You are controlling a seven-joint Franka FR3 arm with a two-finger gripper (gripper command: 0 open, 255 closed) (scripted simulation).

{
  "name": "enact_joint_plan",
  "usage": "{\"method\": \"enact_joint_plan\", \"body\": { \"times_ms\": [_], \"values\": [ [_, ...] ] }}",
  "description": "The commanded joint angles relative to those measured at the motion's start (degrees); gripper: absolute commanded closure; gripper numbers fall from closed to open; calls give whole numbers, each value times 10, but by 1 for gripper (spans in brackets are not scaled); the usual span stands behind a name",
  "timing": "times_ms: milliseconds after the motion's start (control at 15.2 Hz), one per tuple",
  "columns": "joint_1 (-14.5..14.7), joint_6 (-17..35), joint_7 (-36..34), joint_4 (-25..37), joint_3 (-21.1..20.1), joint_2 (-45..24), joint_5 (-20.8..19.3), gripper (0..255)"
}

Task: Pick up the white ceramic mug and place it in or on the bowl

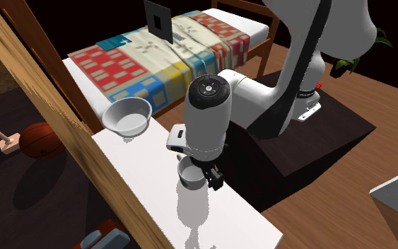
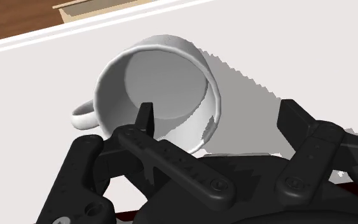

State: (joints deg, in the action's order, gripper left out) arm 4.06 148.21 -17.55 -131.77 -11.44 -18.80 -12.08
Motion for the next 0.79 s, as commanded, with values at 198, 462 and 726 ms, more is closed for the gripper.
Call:
{"method": "enact_joint_plan", "body": {
  "times_ms": [198,462,726],
  "values": [
    [11,29,-14,25,12,-55,-20,0],
    [17,53,-23,30,22,-84,-32,0],
    [18,56,-24,31,24,-89,-34,0]
  ]
}}
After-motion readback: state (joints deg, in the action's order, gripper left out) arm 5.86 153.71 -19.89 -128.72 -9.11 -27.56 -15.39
